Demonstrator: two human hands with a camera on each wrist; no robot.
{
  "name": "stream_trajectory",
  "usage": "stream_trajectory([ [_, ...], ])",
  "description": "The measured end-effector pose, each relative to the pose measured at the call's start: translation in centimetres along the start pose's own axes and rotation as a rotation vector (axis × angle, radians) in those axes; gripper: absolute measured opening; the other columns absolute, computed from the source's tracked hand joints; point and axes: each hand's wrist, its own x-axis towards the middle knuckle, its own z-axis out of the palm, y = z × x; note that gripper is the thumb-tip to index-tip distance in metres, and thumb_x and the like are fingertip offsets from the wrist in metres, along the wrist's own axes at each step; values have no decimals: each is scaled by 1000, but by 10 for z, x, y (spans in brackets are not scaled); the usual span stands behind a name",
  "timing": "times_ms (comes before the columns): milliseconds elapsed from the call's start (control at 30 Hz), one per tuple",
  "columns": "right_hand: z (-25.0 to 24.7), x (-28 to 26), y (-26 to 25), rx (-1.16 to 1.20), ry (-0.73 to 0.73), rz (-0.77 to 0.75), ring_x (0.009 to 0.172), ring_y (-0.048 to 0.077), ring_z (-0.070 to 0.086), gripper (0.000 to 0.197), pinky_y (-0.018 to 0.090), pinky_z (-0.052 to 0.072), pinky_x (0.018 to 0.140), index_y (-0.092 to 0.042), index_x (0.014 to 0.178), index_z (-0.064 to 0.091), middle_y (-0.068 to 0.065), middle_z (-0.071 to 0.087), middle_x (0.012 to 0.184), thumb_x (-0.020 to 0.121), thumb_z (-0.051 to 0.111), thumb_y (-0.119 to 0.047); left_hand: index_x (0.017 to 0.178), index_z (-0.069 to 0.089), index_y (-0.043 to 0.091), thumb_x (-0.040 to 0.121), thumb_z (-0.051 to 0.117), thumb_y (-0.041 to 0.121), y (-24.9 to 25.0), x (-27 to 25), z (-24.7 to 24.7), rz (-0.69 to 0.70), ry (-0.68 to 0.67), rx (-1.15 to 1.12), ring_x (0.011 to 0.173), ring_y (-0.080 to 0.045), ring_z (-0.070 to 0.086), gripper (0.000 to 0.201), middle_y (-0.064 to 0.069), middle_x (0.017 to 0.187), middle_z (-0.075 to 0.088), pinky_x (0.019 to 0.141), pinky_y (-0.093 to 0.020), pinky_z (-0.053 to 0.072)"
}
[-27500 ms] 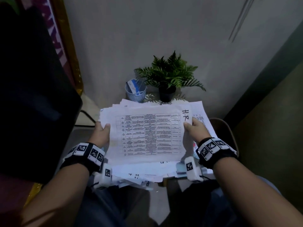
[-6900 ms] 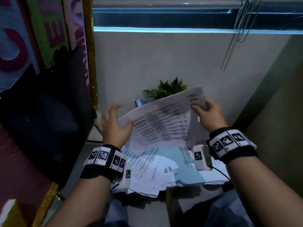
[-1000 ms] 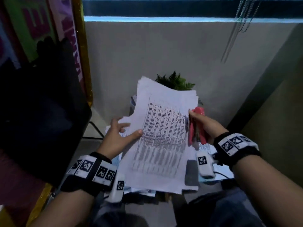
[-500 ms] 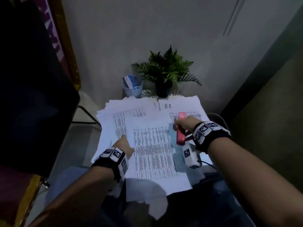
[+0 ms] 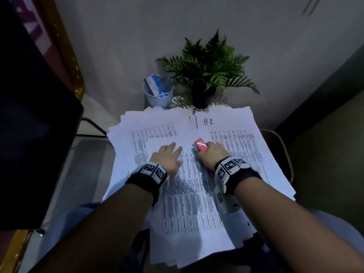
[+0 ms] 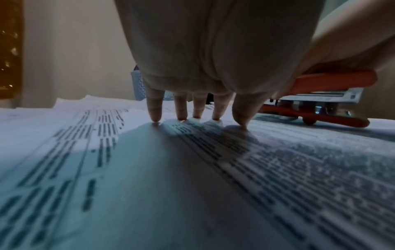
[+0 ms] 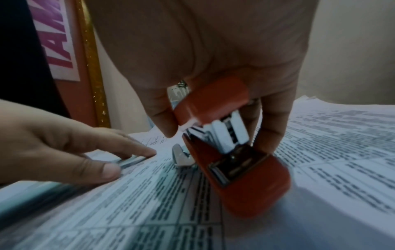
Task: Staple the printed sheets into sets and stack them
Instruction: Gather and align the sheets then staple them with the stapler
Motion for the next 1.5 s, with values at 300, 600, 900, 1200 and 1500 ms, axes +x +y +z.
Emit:
stream_trajectory([
  [300,-5,7,27,310,101,128,77,23,52,37,27,38,69,-6,121,39,13,58,102,96,45,-33,148,9,36,88,43,58,-1,4,3,39,37,115,130,-27,29,73,-7,146,23,89,-40,47],
  [600,3,9,13,36,97,-58,83,20,50,41,34,47,79,-16,126,45,9,46,114,93,47,-41,148,0,41,80,46,62,0,14,-3,35,-21,81,136,-31,18,85,-6,151,15,99,-48,40],
  [900,19,19,-1,-168,205,-147,101,31,54,39,36,46,76,-11,123,45,12,50,116,96,42,-38,150,-2,33,86,40,58,-1,9,0,75,-42,106,135,-31,17,81,11,158,-13,102,-52,35],
  [1200,23,22,-2,-146,200,-179,88,32,59,36,37,48,68,-11,124,40,14,46,117,98,41,-35,150,-2,33,86,42,56,0,10,-3,79,-75,105,135,-29,17,81,15,158,-9,99,-52,38],
  [1500,23,32,-10,-165,161,-147,94,35,59,39,33,39,66,-7,126,37,17,50,114,98,40,-34,150,-2,33,85,42,57,1,10,-2,65,-77,108,134,-29,18,82,14,158,-8,99,-52,39],
])
